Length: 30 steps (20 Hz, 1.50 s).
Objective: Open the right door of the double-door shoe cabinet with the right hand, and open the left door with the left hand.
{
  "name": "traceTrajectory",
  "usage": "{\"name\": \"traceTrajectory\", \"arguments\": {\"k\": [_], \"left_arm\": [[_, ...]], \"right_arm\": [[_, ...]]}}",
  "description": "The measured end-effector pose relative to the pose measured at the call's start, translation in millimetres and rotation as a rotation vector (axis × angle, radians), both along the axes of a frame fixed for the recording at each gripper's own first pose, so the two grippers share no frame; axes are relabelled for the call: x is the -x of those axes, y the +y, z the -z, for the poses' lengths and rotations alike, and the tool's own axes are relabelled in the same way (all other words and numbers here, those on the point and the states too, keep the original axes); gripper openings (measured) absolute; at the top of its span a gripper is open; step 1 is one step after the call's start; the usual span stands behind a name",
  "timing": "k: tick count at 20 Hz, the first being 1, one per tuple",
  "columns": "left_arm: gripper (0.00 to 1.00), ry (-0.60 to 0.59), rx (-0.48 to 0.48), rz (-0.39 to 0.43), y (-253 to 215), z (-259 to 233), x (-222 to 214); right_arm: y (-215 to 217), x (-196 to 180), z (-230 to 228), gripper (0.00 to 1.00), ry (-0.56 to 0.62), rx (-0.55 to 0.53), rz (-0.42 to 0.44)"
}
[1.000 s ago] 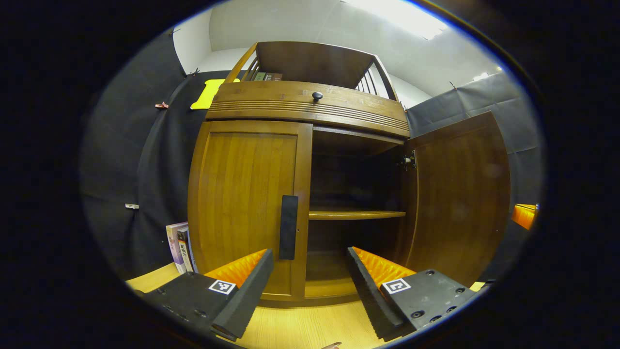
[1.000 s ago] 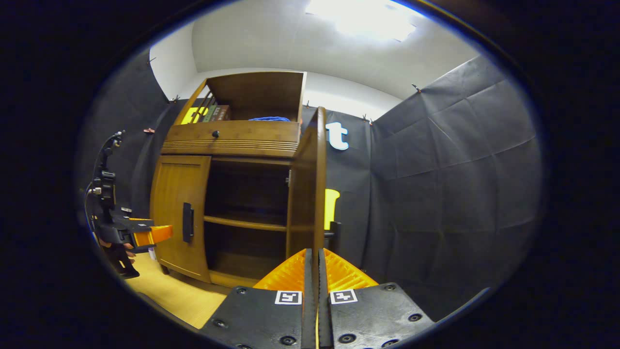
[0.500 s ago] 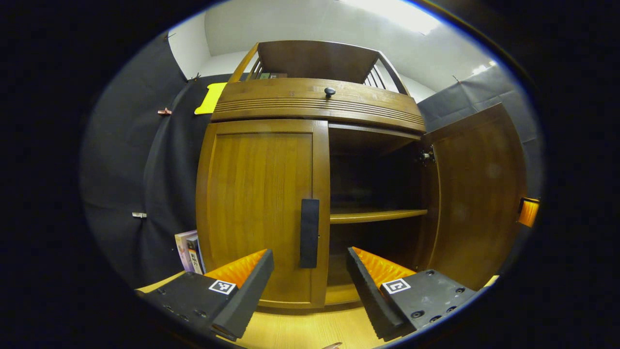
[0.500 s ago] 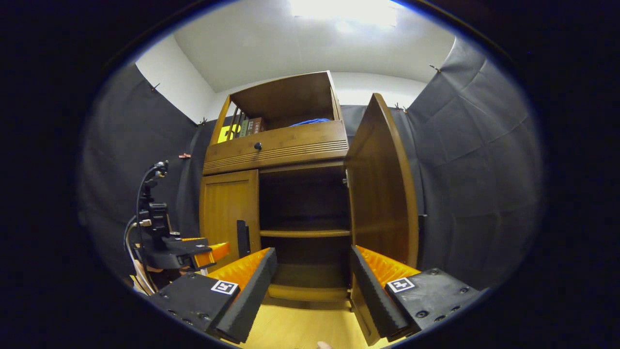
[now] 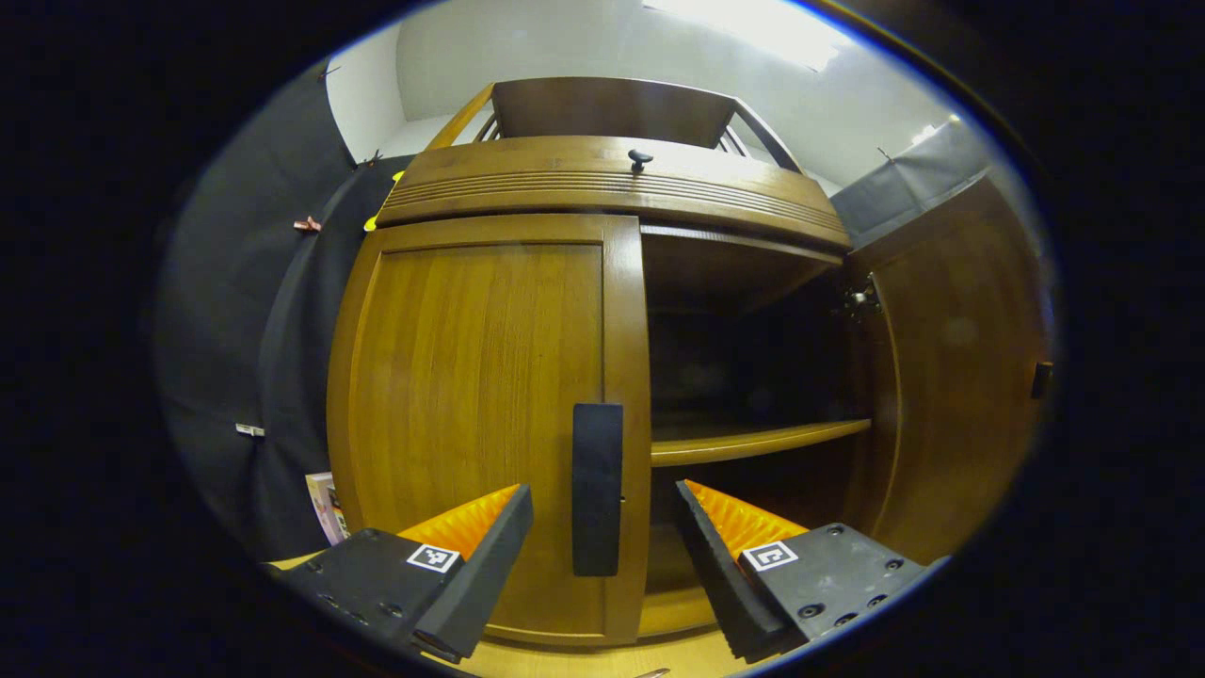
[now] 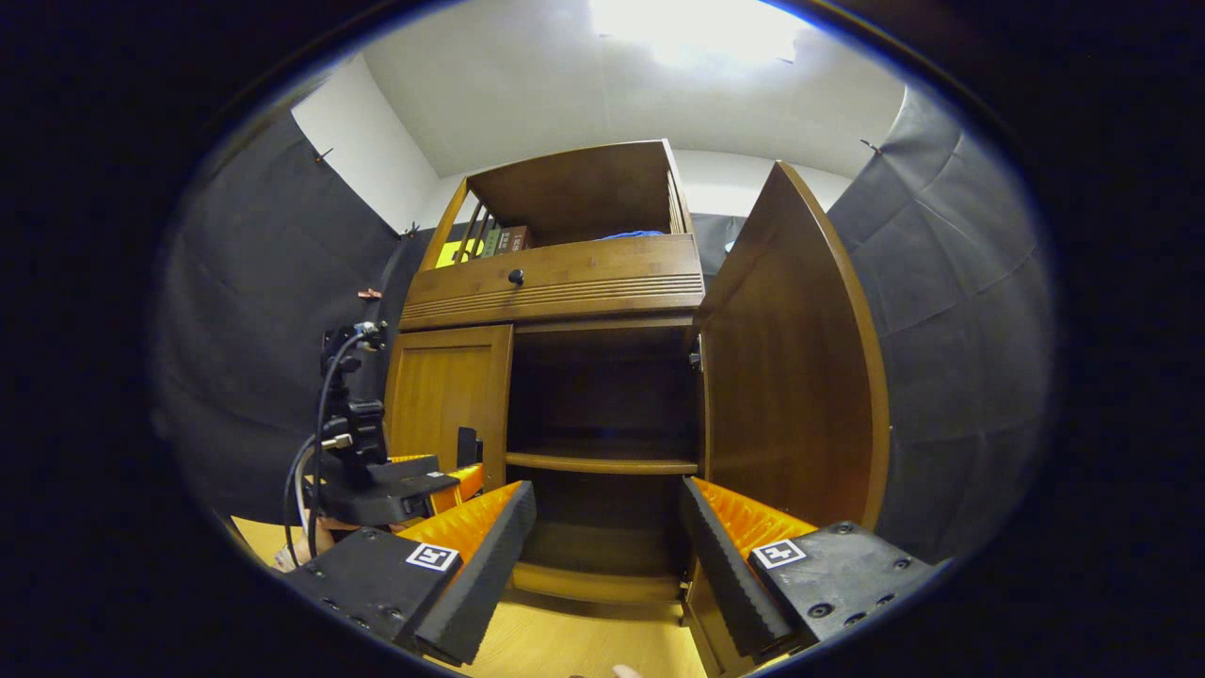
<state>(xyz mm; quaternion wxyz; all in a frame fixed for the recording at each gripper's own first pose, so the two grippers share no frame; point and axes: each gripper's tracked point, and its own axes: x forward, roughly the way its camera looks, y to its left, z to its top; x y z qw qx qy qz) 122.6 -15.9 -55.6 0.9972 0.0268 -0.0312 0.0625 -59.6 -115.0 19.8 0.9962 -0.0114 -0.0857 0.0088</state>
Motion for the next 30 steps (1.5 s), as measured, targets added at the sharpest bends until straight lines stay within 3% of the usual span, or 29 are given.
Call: {"name": "traceTrajectory", "arguments": {"k": [2, 3, 5, 7, 9, 12, 15, 18, 25, 30], "left_arm": [[0.92, -0.013, -0.011, 0.000, 1, 0, -9], [0.90, -0.014, -0.014, 0.004, 1, 1, -14], [0.88, -0.013, -0.022, -0.001, 1, 3, -19], [0.88, -0.029, -0.006, 0.016, -3, 2, -24], [0.84, -0.039, -0.002, 0.024, -4, 0, -28], [0.67, -0.037, -0.026, -0.024, 6, 2, -31], [0.58, -0.036, -0.007, -0.018, 5, 4, -33], [0.37, -0.032, 0.000, -0.017, 6, 4, -33], [0.34, 0.007, 0.061, 0.004, 6, 5, -30], [0.31, 0.023, 0.051, 0.044, 5, 6, -25]], "right_arm": [[-7, -6, -2, 0.99, -0.006, 0.001, 0.014], [-12, -7, -2, 0.95, -0.009, 0.012, 0.031], [-18, -8, -1, 0.99, -0.011, 0.046, 0.061], [-22, -6, 2, 0.95, -0.002, 0.080, 0.078], [-25, -4, 6, 0.99, 0.010, 0.092, 0.085], [-22, -3, 12, 0.99, 0.034, 0.060, 0.048], [-23, -5, 18, 0.97, 0.061, 0.029, 0.029], [-23, -8, 25, 0.97, 0.079, 0.032, 0.029], [-21, -9, 34, 0.97, 0.105, 0.088, 0.023], [-11, -6, 28, 0.97, 0.083, 0.101, 0.019]]}}
